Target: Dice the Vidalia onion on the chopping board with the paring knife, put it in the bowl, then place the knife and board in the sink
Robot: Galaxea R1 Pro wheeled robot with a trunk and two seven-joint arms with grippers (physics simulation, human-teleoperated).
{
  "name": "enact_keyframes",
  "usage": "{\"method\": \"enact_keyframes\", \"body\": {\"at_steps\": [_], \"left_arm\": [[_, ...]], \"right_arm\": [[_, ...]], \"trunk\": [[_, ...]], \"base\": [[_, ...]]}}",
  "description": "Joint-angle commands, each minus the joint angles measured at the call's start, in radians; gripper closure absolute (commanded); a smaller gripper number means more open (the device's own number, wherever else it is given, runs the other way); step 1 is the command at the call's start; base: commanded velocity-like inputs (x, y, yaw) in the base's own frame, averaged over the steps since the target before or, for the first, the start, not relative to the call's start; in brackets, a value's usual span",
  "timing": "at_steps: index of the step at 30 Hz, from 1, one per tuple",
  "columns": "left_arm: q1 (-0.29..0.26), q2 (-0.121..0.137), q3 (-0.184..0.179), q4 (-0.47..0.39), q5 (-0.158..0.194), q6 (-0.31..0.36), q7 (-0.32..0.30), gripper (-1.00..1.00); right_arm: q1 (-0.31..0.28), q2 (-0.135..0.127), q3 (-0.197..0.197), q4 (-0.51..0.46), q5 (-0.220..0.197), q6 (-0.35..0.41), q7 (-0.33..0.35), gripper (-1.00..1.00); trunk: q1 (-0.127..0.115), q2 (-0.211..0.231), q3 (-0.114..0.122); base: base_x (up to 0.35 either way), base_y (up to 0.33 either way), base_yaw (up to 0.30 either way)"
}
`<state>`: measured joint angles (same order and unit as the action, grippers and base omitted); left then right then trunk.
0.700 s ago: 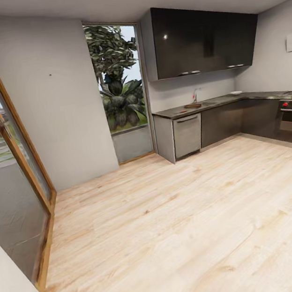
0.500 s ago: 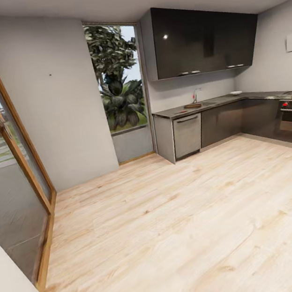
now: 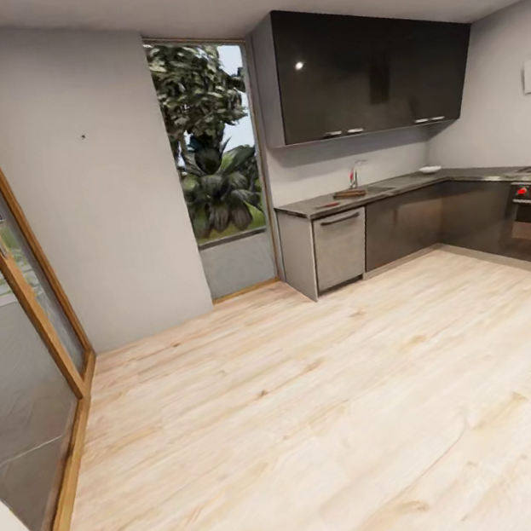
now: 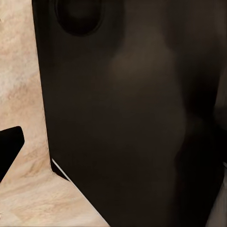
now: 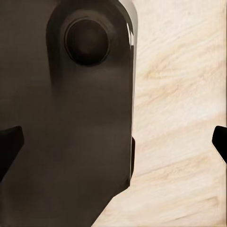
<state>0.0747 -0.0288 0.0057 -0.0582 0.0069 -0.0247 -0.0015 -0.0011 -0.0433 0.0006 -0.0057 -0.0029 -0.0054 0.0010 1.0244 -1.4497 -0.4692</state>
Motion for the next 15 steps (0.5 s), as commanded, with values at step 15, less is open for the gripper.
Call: {"method": "enact_keyframes", "body": {"at_steps": [15], "left_arm": [[0.001, 0.004, 0.0, -0.002, 0.001, -0.002, 0.0, -1.0]], "right_arm": [[0.0, 0.0, 0.001, 0.0, 0.0, 0.0, 0.004, -1.0]], "trunk": [[0.001, 0.0, -0.001]], "base": [[0.335, -0.054, 0.0]]}}
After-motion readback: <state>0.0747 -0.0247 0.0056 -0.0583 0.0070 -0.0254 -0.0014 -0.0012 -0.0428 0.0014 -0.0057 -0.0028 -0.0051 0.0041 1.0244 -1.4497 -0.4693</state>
